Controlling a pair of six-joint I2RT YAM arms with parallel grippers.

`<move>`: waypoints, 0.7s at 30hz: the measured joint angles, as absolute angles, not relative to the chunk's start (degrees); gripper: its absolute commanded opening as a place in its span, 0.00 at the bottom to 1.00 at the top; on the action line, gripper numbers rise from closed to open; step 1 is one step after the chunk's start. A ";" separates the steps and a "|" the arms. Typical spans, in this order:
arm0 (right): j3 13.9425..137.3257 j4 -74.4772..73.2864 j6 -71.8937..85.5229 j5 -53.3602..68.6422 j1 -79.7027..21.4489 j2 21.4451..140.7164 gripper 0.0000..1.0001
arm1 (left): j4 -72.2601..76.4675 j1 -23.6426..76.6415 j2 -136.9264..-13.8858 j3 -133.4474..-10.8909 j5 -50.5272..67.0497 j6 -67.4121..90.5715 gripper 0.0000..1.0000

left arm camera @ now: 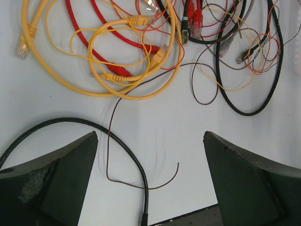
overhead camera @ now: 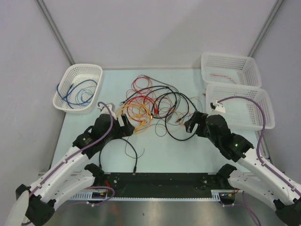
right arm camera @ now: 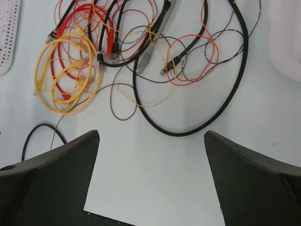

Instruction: Untangle the cables

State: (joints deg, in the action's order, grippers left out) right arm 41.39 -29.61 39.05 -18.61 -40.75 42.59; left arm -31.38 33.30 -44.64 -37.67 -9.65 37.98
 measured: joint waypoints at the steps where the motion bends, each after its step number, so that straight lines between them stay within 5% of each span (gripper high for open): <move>1: 40.86 -29.69 39.11 -19.00 -40.60 42.19 0.99 | -30.44 33.30 -44.27 -37.23 -9.23 38.00 1.00; 12: 40.14 -31.00 42.65 -20.67 -39.51 44.62 0.96 | -22.33 33.30 -36.32 -33.08 -5.32 35.88 1.00; 21: 39.20 -26.87 38.76 -19.05 -38.72 50.50 0.90 | -22.87 33.30 -47.68 -33.19 -6.24 33.95 0.99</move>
